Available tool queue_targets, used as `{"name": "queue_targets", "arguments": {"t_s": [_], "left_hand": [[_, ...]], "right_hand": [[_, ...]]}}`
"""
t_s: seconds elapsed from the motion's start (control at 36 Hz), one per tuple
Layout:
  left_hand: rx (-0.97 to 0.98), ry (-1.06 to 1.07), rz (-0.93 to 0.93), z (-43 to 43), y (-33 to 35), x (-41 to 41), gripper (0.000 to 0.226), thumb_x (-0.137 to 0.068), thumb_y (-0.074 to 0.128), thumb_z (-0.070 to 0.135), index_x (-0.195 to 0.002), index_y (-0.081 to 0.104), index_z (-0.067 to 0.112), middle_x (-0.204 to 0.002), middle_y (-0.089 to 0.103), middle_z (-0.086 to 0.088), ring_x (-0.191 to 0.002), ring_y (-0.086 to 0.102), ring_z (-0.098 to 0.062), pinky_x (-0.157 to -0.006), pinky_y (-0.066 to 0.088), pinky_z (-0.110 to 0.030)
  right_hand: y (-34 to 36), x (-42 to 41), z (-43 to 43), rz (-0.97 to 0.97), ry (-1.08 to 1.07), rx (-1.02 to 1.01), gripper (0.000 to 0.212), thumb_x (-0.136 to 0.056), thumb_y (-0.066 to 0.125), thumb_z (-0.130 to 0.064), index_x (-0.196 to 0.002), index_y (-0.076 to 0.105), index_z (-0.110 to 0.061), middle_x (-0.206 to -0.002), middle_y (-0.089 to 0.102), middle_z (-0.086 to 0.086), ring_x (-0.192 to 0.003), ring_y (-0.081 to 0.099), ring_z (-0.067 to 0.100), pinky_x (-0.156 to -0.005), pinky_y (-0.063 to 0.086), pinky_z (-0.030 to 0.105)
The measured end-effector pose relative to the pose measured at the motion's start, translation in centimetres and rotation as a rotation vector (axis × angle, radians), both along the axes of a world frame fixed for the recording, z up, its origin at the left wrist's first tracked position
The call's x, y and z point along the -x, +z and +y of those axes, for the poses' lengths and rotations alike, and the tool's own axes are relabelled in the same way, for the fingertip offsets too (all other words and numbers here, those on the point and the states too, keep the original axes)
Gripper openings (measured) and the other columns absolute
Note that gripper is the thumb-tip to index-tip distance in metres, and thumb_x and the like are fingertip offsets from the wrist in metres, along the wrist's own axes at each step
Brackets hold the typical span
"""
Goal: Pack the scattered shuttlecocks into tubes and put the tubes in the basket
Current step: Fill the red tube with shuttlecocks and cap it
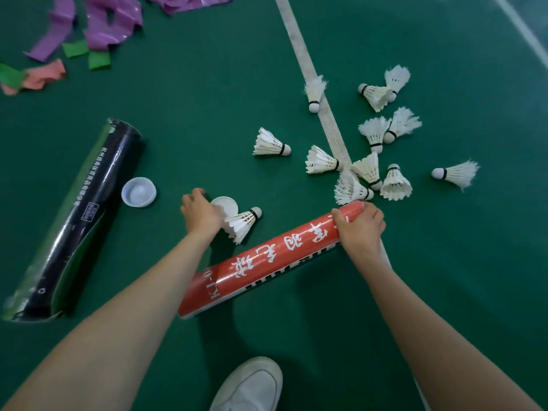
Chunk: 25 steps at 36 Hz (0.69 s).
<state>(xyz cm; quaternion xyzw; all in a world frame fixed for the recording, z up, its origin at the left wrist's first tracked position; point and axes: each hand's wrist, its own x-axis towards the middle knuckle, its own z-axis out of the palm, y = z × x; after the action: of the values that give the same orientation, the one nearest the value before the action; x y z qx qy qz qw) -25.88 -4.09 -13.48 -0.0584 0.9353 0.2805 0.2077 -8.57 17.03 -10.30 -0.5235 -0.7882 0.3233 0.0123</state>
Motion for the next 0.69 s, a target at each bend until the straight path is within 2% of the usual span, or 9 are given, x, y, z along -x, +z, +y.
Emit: {"name": "queue_targets", "arguments": {"t_s": [0.11,0.22,0.28,0.36,0.47,0.53,0.58,0.64,0.69], "left_hand": [[0.055,-0.081,-0.006,-0.8,-0.1,0.8,0.027,-0.093,0.048,0.004,-0.119,0.057,0.003,-0.124,0.057,-0.017,-0.111,0.054,-0.033,-0.079,0.039,-0.034],[-0.025,-0.082,0.149,0.1,1.3,1.2,0.021,-0.094,0.047,0.004,-0.109,0.061,0.001,-0.118,0.059,-0.016,-0.104,0.055,-0.031,-0.080,0.039,-0.032],[-0.135,-0.090,0.247,1.5,2.6,0.6,0.016,-0.095,0.049,0.007,-0.106,0.059,0.002,-0.113,0.056,-0.013,-0.100,0.055,-0.027,-0.083,0.042,-0.032],[-0.287,-0.187,0.316,4.6,5.1,-1.6,0.009,-0.094,0.053,0.009,-0.100,0.058,0.006,-0.104,0.053,-0.005,-0.091,0.052,-0.018,-0.081,0.043,-0.027],[-0.373,-0.383,0.257,8.2,6.6,-5.4,0.005,-0.090,0.058,0.008,-0.093,0.061,0.009,-0.092,0.053,0.001,-0.083,0.052,-0.014,-0.075,0.039,-0.020],[-0.411,-0.413,0.212,9.2,6.9,-6.6,0.005,-0.089,0.060,0.008,-0.090,0.061,0.012,-0.089,0.053,0.004,-0.081,0.053,-0.012,-0.072,0.038,-0.017],[-0.450,-0.397,0.147,9.9,6.8,-7.3,0.007,-0.088,0.061,0.008,-0.087,0.061,0.015,-0.089,0.057,0.002,-0.081,0.055,-0.014,-0.072,0.043,-0.019],[-0.523,-0.371,0.058,10.2,6.5,-7.7,0.006,-0.089,0.060,0.011,-0.088,0.064,0.016,-0.092,0.063,-0.003,-0.082,0.061,-0.018,-0.078,0.053,-0.030],[-0.551,-0.412,0.016,10.4,6.1,-8.3,0.010,-0.094,0.057,0.019,-0.098,0.066,0.015,-0.099,0.064,-0.003,-0.090,0.063,-0.020,-0.085,0.054,-0.038]], "right_hand": [[0.1,-0.1,-0.4,-0.005,0.020,-0.052,0.076,-0.089,0.061,-0.040,-0.143,0.023,-0.002,-0.147,0.025,0.016,-0.137,0.021,0.031,-0.113,0.022,0.044],[0.5,-0.3,-1.0,-0.046,0.110,-0.181,0.065,-0.092,0.055,-0.033,-0.143,0.026,-0.005,-0.150,0.023,0.016,-0.142,0.015,0.030,-0.116,0.015,0.046],[0.8,-0.4,-1.4,0.042,0.179,-0.230,0.058,-0.092,0.056,-0.025,-0.140,0.033,-0.005,-0.149,0.025,0.015,-0.142,0.015,0.028,-0.117,0.013,0.043],[1.5,-0.3,-2.3,0.287,0.315,-0.211,0.046,-0.092,0.058,-0.020,-0.134,0.044,-0.007,-0.143,0.036,0.010,-0.136,0.027,0.020,-0.114,0.021,0.033],[2.9,1.0,-3.4,0.511,0.299,0.105,0.041,-0.095,0.054,-0.026,-0.135,0.044,-0.022,-0.132,0.042,-0.005,-0.115,0.046,0.005,-0.097,0.040,0.017],[3.5,1.3,-3.4,0.505,0.348,0.057,0.038,-0.097,0.051,-0.023,-0.135,0.046,-0.022,-0.127,0.044,-0.007,-0.109,0.043,-0.001,-0.093,0.035,0.005],[3.5,1.0,-2.8,0.468,0.394,-0.004,0.033,-0.097,0.049,-0.012,-0.129,0.052,-0.017,-0.125,0.048,-0.004,-0.109,0.040,-0.002,-0.090,0.026,-0.005],[3.4,0.4,-2.0,0.426,0.359,-0.008,0.030,-0.095,0.047,-0.003,-0.120,0.059,-0.012,-0.123,0.051,-0.001,-0.109,0.042,0.002,-0.090,0.025,-0.006],[3.3,-0.6,-1.2,0.408,0.253,0.002,0.028,-0.096,0.045,-0.002,-0.117,0.062,-0.009,-0.121,0.053,0.000,-0.109,0.045,0.005,-0.097,0.032,0.006]]}}
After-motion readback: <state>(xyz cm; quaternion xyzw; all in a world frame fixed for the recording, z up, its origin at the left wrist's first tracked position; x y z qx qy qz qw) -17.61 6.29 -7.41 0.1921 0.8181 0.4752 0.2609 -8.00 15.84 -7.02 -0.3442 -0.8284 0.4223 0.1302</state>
